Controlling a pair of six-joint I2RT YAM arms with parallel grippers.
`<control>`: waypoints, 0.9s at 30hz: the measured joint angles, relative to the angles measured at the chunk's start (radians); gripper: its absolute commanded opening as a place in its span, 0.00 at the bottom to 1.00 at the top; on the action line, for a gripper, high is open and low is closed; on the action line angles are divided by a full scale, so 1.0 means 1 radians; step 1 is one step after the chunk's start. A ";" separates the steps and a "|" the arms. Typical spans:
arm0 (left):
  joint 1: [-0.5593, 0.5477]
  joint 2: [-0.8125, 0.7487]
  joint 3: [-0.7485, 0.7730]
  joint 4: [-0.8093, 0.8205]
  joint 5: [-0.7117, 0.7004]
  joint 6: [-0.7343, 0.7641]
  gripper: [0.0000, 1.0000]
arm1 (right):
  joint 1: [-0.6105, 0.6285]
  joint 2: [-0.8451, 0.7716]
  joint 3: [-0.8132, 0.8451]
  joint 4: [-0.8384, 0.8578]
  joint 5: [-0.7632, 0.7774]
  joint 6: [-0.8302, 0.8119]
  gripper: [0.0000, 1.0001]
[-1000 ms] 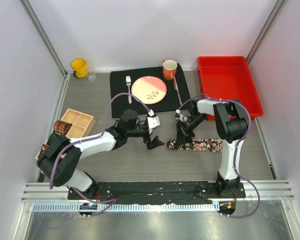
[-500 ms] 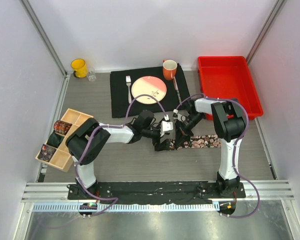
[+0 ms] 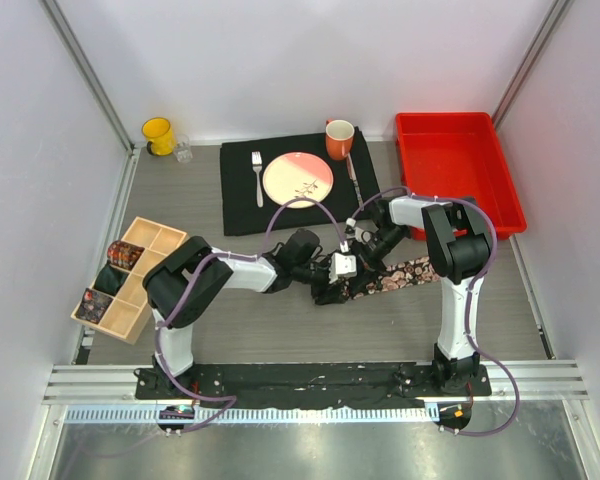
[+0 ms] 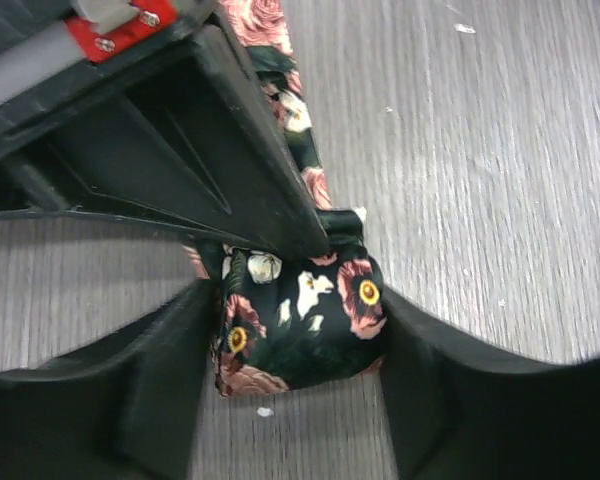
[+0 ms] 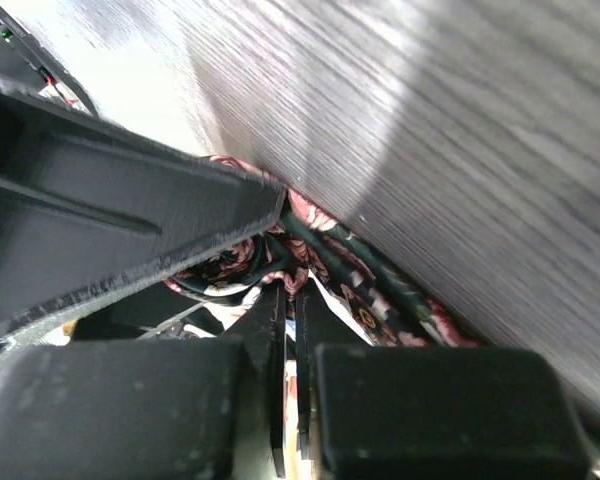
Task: Roll the ties
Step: Roll the tie at the center of the board.
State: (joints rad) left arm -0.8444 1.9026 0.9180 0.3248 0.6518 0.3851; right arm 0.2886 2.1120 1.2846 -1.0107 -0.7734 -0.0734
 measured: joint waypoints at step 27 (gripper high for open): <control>0.001 -0.049 -0.125 0.173 -0.083 -0.118 0.14 | -0.100 -0.025 -0.005 0.052 0.036 0.054 0.21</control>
State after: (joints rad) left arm -0.8433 1.8538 0.7933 0.4976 0.5686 0.2668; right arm 0.1883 2.0869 1.2797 -0.9585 -0.7376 -0.0196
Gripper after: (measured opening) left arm 0.415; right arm 0.213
